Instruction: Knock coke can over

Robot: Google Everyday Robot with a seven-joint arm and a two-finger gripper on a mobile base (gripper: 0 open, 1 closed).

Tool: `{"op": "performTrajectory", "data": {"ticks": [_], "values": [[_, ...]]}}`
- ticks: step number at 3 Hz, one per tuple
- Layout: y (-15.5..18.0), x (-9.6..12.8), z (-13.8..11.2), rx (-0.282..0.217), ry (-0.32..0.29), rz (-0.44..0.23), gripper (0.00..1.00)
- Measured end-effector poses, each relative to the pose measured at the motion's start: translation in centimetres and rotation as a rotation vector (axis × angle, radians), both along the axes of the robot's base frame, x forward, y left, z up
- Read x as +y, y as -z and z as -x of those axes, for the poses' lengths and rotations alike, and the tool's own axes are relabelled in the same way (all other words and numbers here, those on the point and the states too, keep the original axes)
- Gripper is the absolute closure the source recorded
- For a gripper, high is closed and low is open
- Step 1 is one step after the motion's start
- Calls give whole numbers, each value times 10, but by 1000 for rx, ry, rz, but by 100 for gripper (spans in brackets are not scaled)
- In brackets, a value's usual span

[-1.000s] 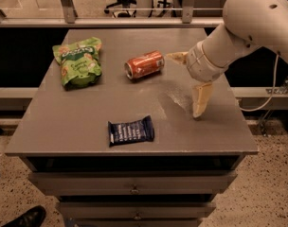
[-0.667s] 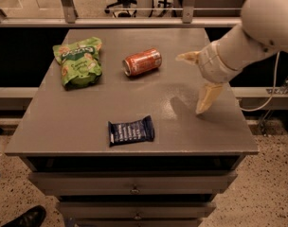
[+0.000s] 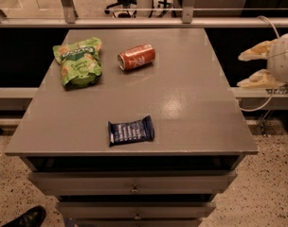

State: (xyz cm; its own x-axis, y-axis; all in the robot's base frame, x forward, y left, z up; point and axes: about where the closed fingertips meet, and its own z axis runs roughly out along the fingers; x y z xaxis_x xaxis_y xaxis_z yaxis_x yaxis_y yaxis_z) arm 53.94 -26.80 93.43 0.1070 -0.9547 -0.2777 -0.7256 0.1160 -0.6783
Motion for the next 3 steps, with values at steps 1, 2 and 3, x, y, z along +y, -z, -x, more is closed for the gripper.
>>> {"op": "performTrajectory", "data": {"ticks": [1, 2, 3], "values": [[-8, -11, 3, -26, 32, -9, 21], [-9, -7, 2, -36, 26, -38, 1], [-33, 1, -17, -102, -8, -125, 0]]}}
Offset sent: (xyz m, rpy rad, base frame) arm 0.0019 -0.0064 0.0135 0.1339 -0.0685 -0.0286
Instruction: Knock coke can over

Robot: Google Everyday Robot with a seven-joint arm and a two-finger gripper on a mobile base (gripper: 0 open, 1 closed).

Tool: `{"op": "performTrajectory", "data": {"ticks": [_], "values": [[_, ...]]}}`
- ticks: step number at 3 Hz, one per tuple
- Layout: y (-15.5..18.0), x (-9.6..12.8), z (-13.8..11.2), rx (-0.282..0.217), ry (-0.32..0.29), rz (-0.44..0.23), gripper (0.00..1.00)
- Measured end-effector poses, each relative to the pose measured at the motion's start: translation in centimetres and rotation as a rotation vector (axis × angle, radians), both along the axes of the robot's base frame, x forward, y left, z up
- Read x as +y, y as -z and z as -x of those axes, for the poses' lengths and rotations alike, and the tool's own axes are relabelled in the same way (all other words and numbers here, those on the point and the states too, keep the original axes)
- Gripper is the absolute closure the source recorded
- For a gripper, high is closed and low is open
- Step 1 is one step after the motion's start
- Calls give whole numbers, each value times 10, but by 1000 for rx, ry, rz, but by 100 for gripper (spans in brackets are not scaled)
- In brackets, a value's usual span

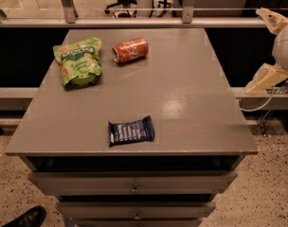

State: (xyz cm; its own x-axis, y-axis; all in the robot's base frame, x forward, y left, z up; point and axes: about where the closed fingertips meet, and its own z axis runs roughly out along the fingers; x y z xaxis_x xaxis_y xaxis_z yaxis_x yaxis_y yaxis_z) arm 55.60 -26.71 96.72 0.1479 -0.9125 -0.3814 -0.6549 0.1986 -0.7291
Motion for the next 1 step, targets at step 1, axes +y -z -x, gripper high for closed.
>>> {"op": "performTrajectory", "data": {"ticks": [1], "values": [[0, 0, 0, 0, 0, 0, 0]]}}
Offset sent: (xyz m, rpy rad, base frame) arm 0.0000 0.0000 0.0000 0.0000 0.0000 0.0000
